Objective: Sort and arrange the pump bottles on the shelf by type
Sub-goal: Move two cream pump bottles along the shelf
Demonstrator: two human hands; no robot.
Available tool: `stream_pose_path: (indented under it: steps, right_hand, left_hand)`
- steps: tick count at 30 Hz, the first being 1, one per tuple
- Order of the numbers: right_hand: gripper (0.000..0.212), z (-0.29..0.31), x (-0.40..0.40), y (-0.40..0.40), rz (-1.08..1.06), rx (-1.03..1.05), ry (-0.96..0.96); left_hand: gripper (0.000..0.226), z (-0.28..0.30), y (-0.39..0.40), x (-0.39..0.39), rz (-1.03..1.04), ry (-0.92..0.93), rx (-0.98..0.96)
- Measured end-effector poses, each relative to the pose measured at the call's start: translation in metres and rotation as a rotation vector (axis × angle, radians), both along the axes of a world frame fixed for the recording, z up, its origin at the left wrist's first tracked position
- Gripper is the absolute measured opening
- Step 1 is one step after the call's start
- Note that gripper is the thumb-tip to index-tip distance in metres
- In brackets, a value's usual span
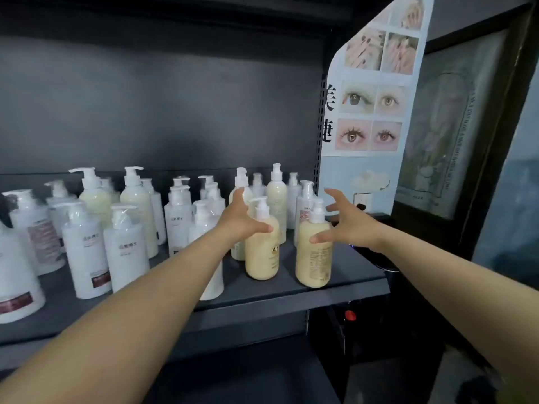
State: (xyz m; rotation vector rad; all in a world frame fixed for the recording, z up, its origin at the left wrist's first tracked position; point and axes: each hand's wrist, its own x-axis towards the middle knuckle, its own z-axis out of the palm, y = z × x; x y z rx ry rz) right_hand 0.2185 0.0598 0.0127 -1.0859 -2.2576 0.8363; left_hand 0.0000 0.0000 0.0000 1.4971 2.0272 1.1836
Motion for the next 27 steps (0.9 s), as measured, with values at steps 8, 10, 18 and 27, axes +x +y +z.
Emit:
stream_pose_path:
  steps: [8, 10, 18, 27]
  right_hand:
    - [0.061, -0.023, -0.004, 0.027, 0.066, -0.108, 0.057]
    - [0.065, -0.024, -0.004, 0.031, 0.072, -0.115, 0.047]
    - [0.057, -0.026, -0.005, 0.033, 0.021, -0.068, 0.078]
    - [0.050, -0.008, -0.008, -0.018, 0.041, -0.028, 0.104]
  left_hand:
    - [0.068, -0.008, 0.011, 0.010, 0.028, -0.007, -0.091]
    - [0.065, -0.010, 0.014, 0.010, 0.020, -0.025, -0.084]
    - [0.061, -0.015, 0.013, 0.012, 0.060, 0.005, -0.026]
    - [0.055, 0.000, -0.031, 0.019, -0.002, -0.003, 0.035]
